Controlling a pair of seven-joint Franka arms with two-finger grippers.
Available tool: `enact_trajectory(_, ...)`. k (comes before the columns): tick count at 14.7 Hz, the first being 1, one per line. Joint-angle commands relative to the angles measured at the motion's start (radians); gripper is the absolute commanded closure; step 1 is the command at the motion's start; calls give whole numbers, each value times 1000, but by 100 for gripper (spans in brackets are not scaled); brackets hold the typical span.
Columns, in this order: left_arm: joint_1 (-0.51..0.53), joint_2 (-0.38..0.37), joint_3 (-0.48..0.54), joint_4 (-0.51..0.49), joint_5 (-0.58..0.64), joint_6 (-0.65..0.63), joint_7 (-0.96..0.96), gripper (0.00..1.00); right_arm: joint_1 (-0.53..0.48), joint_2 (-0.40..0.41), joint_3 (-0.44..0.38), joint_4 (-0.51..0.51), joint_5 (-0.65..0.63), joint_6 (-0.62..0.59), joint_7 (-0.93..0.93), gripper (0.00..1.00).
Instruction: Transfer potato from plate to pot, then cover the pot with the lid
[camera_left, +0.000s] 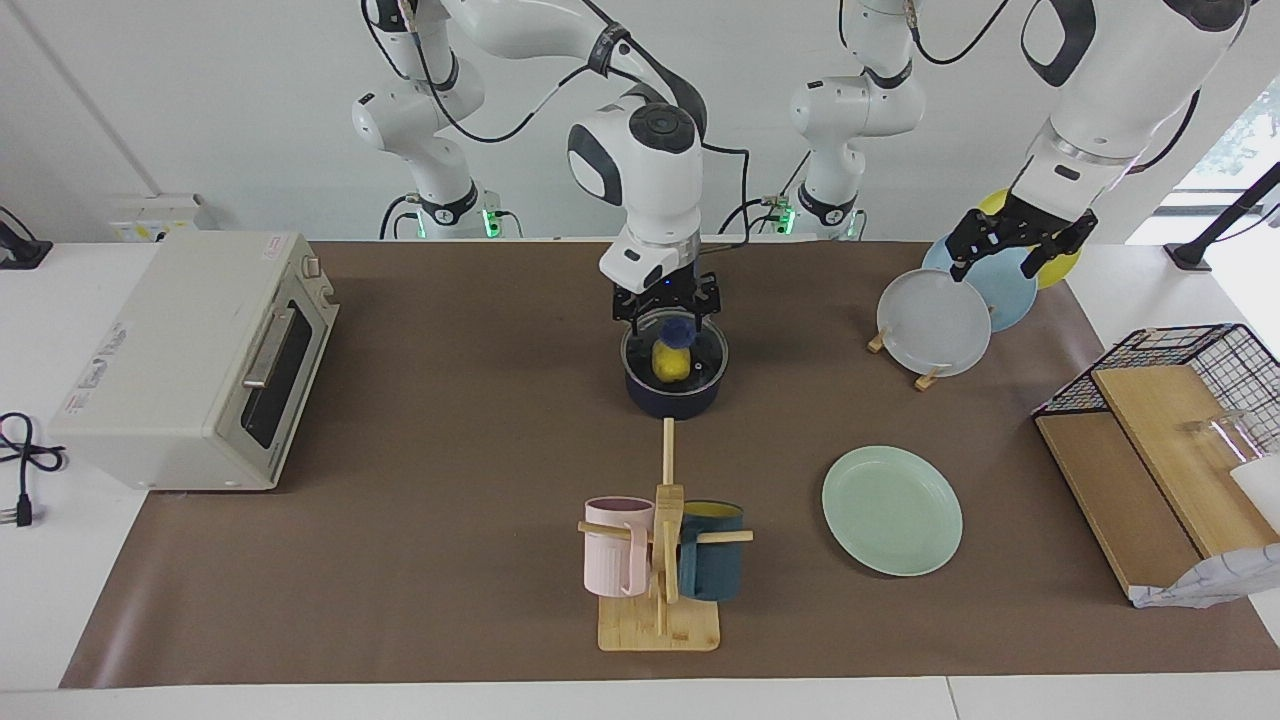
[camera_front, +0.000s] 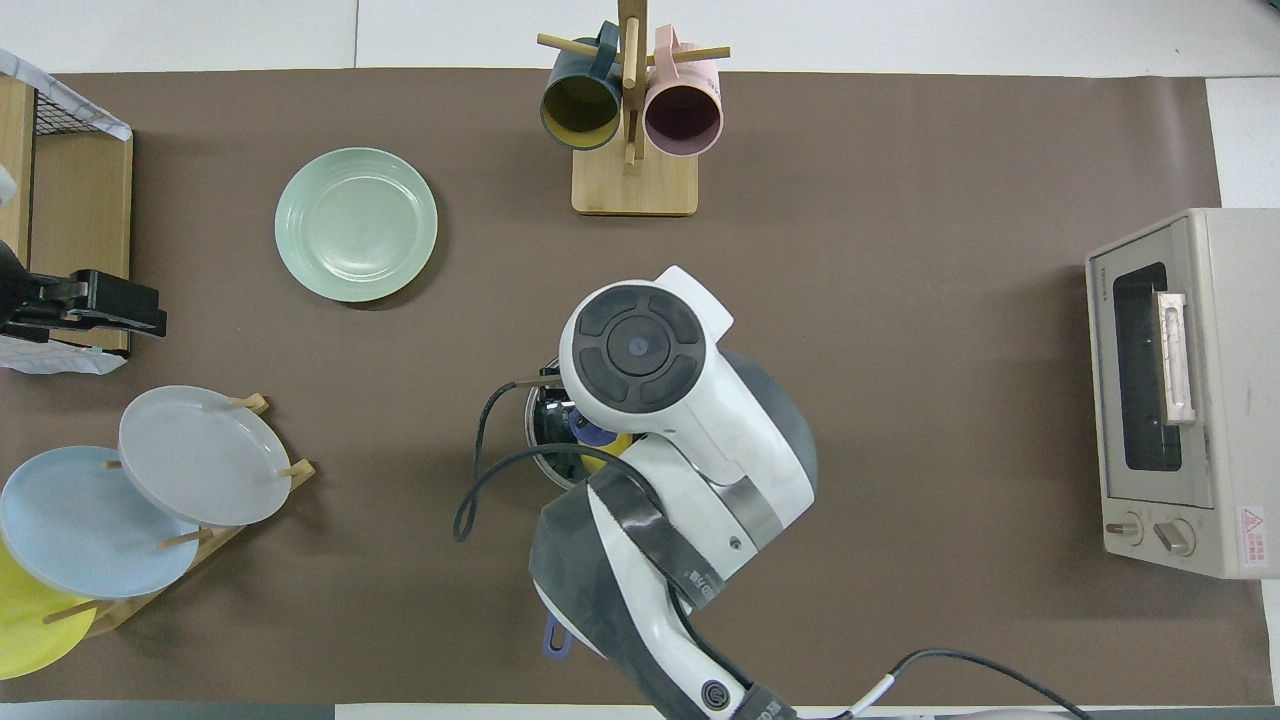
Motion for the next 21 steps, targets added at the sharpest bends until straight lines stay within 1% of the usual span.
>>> enact_trajectory(1, 18, -7, -14, 3, 13, -10, -10, 0, -97, -40, 4, 44, -1, -108, -59, 0)
enact_trajectory(4, 18, -7, -14, 3, 13, -10, -10, 0, -273, -142, 3, 35, -8, -281, -278, 0)
enact_trajectory(6, 18, -7, -14, 3, 13, -10, -10, 0, -380, -191, 3, 23, -10, -345, -393, 0)
enact_trajectory(8, 18, -7, -14, 3, 13, -10, -10, 0, -451, -218, 1, 23, -22, -391, -488, 0)
enact_trajectory(9, 18, -7, -14, 3, 13, -10, -10, 0, -467, -232, 1, 23, -25, -392, -496, 0)
enact_trajectory(11, 18, -7, -12, 3, 13, -10, -10, 0, -485, -234, 6, 12, -50, -391, -505, 0)
enact_trajectory(13, 18, -7, -14, 3, 13, -10, -10, 0, -537, -235, 41, 10, -68, -391, -568, 0)
enact_trajectory(15, 18, -7, -12, 3, 13, -11, -10, 0, -576, -240, 53, -3, -68, -389, -596, 0)
enact_trajectory(17, 18, -7, -12, 3, 13, -10, -10, 0, -594, -246, 43, -3, -53, -395, -596, 0)
enact_trajectory(19, 18, -7, -14, 3, 13, -10, -10, 0, -581, -246, 40, -11, -67, -382, -601, 0)
enact_trajectory(21, 18, -7, -12, 3, 13, -10, -10, 0, -588, -261, 40, -34, -70, -409, -613, 0)
